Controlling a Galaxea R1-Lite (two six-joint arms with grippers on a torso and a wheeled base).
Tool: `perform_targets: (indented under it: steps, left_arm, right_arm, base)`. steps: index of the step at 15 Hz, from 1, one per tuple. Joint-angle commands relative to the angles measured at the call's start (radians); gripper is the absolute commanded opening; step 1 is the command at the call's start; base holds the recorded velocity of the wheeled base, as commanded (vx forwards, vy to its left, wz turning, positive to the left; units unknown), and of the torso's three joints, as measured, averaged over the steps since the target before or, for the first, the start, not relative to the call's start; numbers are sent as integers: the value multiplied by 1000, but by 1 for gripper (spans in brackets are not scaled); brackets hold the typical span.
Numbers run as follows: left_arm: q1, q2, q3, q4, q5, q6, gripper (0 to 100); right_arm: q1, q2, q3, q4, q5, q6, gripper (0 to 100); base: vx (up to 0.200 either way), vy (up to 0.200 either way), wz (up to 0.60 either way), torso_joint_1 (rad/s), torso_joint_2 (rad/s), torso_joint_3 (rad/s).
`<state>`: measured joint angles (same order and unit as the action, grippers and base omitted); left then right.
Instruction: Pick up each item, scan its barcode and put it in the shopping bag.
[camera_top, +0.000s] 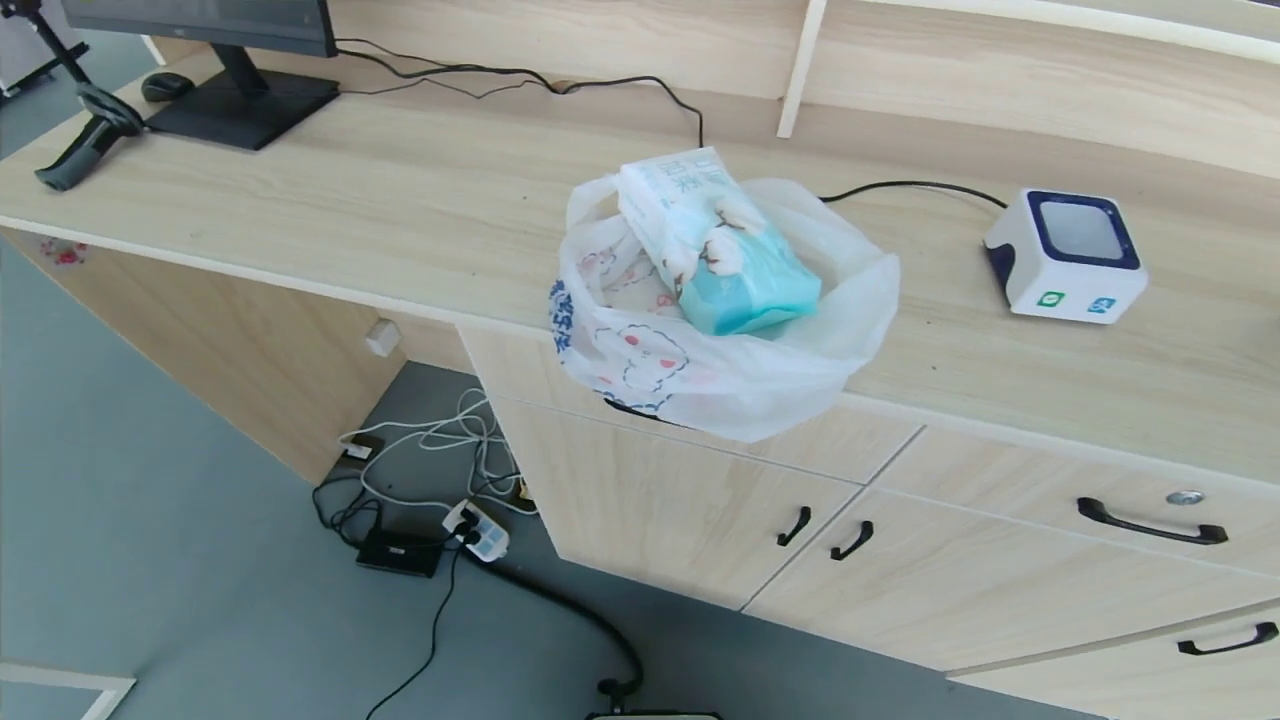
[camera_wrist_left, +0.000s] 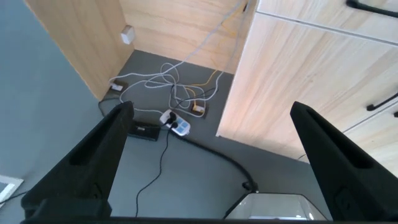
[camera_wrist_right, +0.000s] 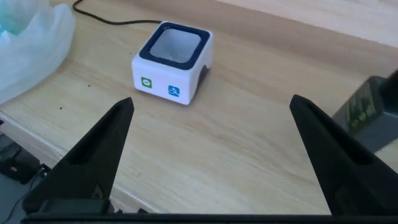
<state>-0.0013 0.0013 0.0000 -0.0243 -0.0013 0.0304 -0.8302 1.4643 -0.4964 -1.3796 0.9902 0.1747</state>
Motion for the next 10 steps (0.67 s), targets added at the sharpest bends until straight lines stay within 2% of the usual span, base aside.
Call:
perform_targets:
  steps: [1,4,5,6,7,8,9,10]
  left_arm:
    - [0,0,0,0,0,0,100]
    - [0,0,0,0,0,2,100]
    - [0,0,0,0,0,2,100]
    - [0,0,0,0,0,2,100]
    - [0,0,0,0,0,2,100]
    - [0,0,0,0,0,2,100]
    - [0,0,0,0,0,3,100]
    - [0,0,0,0,0,5,100]
  right_arm:
    - [0,2,-1,-1,1,0,100]
    - [2,4,-2,-3,2,0,100]
    - [33,2,2,-3,2,-1,100]
    - [126,-4,12,-3,-2,-9,100]
    - [272,-22,44,-3,-15,-34,100]
    - [361,-35,68,-1,-61,-40,100]
    - [480,-36,75,-1,-159,-41,100]
    - [534,-35,76,-1,-228,-38,100]
  base:
    - [0,0,-600,12,-2,2]
    - [0,0,-600,4,5,2]
    - [0,0,-600,2,2,-2]
    - [0,0,0,0,0,0]
    - [0,0,0,0,0,0]
    - [0,0,0,0,0,0]
    - [0,0,0,0,0,0]
    - [0,0,0,0,0,0]
